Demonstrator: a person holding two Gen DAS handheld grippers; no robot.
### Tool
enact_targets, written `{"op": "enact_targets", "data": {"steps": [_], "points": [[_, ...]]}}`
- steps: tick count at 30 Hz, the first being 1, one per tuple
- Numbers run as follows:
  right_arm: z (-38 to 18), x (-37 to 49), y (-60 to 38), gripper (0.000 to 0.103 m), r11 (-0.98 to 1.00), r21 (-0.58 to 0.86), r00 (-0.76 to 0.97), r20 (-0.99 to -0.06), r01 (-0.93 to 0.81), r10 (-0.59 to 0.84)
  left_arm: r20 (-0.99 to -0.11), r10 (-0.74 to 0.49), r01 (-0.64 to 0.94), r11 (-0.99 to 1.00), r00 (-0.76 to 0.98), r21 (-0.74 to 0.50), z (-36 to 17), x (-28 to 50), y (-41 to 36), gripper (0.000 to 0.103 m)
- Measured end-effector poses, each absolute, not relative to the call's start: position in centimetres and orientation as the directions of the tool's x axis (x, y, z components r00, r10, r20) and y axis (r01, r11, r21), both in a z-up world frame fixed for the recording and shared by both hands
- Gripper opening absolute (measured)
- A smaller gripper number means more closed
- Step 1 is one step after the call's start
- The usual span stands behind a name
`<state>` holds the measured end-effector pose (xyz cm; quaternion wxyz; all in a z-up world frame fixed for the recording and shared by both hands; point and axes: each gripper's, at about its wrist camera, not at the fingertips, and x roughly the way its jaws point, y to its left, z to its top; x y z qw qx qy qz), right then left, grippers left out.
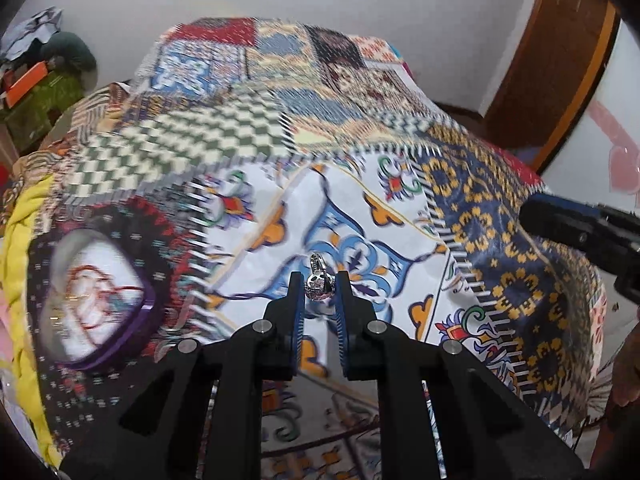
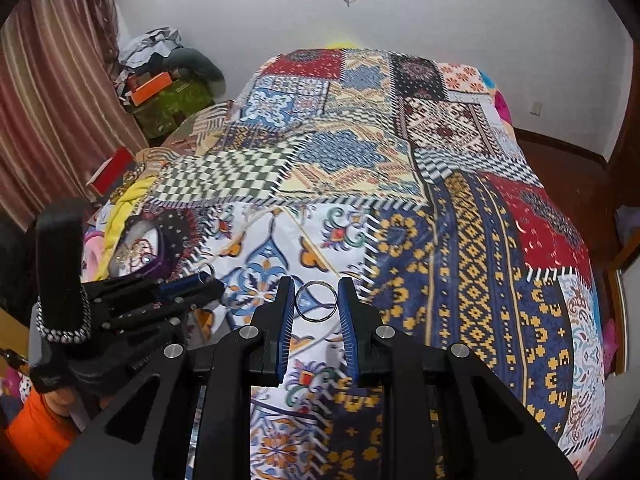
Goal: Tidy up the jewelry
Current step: 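Lift the silver ring and silver charm off the quilt, then carry the silver ring and charm over the heart tin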
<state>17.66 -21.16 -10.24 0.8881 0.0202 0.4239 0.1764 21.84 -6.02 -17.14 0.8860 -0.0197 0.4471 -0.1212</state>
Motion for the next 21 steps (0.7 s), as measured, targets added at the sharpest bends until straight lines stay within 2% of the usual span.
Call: {"op": "enact_targets", "data": {"steps": [10,21], "points": [[-8.2,17.4,-16.7,0.020,0.912,0.171,0.585,-0.719,-0.372,0.374,-0.710,-0.152,0.091,0.988,0.688,-0.124,-12.8,19.2,0.1,0.014],[-6.1,17.7,-10.1,0.020,0.855,0.146,0.571,-0.687,-0.499,0.450,-0.673,-0.028,-0.057,0.993,0.739,-0.103,-11.5,16.4,8.1,0.014]]}}
